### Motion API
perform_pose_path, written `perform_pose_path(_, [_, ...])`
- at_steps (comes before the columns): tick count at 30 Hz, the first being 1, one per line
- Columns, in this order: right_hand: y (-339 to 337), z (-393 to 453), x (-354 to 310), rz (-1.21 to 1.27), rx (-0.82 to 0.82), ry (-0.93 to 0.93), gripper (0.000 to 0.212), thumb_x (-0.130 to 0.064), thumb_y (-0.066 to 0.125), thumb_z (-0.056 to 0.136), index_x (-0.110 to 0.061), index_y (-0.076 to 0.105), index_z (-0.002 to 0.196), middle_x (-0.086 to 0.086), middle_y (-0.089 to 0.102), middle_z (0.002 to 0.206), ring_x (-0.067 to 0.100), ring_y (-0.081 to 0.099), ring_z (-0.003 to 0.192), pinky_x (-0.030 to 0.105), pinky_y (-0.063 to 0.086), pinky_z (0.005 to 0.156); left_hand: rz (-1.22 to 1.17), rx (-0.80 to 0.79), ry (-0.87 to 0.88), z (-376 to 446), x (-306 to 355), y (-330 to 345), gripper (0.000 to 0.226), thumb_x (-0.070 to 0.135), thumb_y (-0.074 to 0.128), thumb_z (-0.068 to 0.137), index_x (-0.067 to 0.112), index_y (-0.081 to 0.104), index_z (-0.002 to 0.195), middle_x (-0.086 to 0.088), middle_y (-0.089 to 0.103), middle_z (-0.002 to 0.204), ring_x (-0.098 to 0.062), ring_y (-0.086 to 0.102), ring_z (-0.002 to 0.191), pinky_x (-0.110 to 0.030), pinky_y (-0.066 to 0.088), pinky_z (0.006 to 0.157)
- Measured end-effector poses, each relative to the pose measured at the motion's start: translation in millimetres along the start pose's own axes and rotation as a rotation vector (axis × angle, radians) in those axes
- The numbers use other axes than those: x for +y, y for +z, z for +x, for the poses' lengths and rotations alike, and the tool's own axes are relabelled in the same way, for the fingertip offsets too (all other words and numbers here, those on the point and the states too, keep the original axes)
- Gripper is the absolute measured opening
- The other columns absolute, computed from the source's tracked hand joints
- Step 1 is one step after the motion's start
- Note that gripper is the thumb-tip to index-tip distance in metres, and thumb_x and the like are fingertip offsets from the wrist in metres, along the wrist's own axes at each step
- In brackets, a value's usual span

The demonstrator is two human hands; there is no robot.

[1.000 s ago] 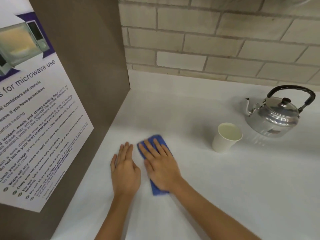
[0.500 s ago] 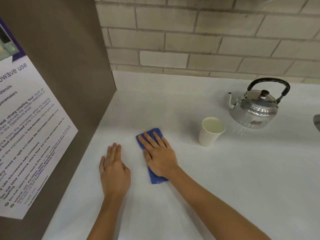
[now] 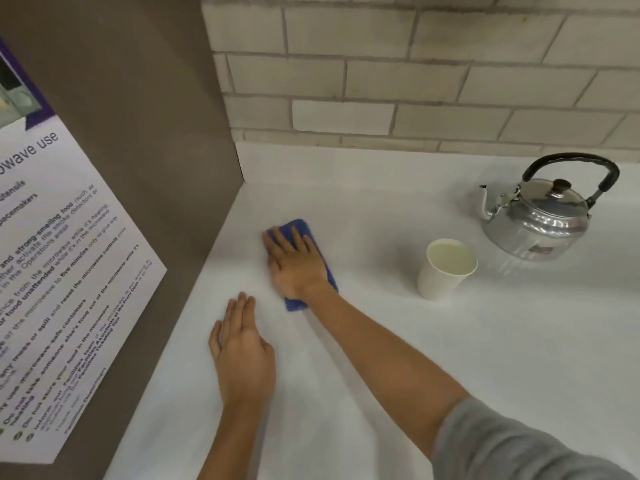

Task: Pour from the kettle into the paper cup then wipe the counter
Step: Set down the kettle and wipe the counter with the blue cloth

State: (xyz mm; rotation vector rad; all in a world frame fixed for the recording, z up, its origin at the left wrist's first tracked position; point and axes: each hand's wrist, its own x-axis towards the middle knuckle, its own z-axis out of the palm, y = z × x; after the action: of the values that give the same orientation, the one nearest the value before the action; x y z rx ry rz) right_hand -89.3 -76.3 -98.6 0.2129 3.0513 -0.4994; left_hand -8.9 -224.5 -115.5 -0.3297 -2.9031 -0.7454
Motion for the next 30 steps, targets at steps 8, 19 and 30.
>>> perform_pose_path(8, [-23,-39,65,-0.023,0.027,0.231,0.056,-0.036,0.021,0.107,-0.034,0.005,0.161,-0.006,0.002,0.171,0.022,-0.002,0.158,0.038,-0.001,0.128,0.003,0.019,0.032,-3,1,-3,0.056,-0.011,0.047,0.085,0.004,0.045,0.140,-0.011,0.043,0.150,-0.023,0.033,0.143,-0.042,0.021,0.117])
perform_pose_path(19, [2,-222,64,-0.012,0.092,-0.041,0.056,-0.043,0.021,0.106,-0.042,0.005,0.159,-0.017,0.002,0.167,0.010,-0.005,0.156,0.026,-0.014,0.123,-0.017,-0.014,0.031,-4,3,-6,0.040,0.011,0.038,0.100,0.003,0.046,0.139,-0.012,0.040,0.152,-0.025,0.029,0.145,-0.044,0.017,0.120])
perform_pose_path(30, [-11,-305,108,-0.019,0.090,0.088,0.057,-0.040,0.021,0.105,-0.047,-0.003,0.157,-0.023,-0.008,0.166,0.006,-0.010,0.156,0.027,-0.011,0.123,-0.413,-0.184,0.218,-35,85,21,0.035,-0.001,0.049,0.095,0.002,0.058,0.129,-0.017,0.055,0.138,-0.029,0.045,0.134,-0.041,0.034,0.115])
